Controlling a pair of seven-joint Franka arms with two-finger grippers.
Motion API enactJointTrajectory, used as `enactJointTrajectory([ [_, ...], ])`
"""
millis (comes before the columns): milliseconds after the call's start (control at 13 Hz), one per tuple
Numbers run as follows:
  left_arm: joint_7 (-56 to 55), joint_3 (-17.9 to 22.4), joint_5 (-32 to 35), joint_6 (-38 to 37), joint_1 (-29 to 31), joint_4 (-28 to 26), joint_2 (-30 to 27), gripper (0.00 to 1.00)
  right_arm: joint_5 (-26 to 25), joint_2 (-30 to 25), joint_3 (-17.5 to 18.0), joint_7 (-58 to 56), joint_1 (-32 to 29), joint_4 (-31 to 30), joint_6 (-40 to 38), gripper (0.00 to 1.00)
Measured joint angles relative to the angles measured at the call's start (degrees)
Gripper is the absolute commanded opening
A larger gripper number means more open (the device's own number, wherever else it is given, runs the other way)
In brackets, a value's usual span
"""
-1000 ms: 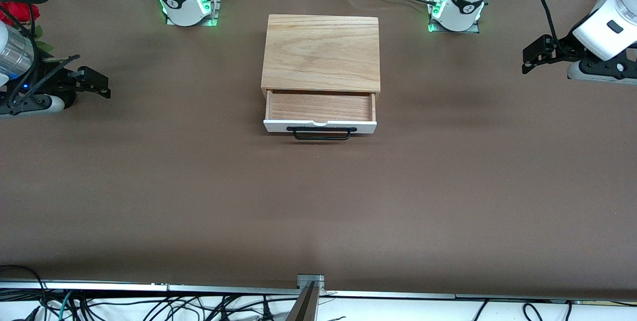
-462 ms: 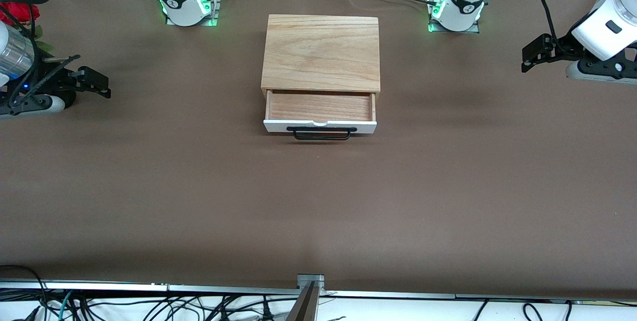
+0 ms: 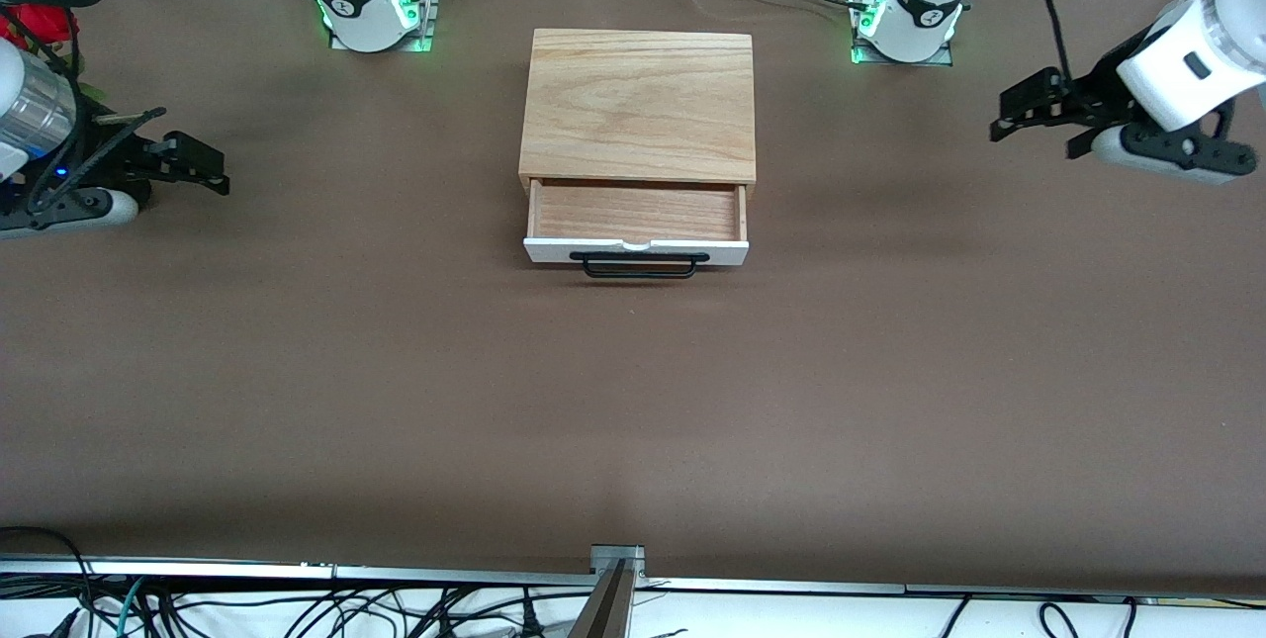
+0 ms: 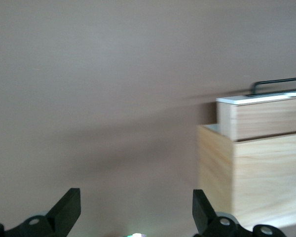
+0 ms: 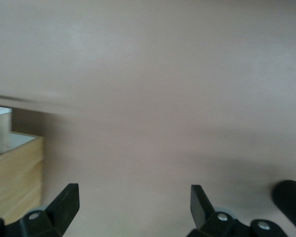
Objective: Close drawer with both arms simultaneously
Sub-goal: 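Move both grippers toward the drawer front on either side of the handle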
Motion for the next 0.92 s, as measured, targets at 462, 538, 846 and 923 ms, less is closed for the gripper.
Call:
enactJointTrajectory([
  [462,0.0,-6.2,-13.0,16.6,-0.6,-0.4,12.0,1.0,16.3,9.9,0.7,0.1,4.7,-1.2,8.5,1.0],
  [538,-0.2,-8.2,-13.0,20.4,-0.9,-0.6,13.9,1.0,18.2,12.0,0.8,0.1,5.9,-1.4,10.7,1.0],
  [846,-2.0,-14.3,-13.5,33.6,-3.3,-1.6,21.2,1.0,24.9,17.8,1.0,3.3,13.1,-4.1,24.6,1.0],
  [923,-2.2,-15.3,-14.1,36.3,-4.4,-2.2,22.9,1.0,25.2,18.9,1.0,4.9,15.1,-4.4,26.8,1.0],
])
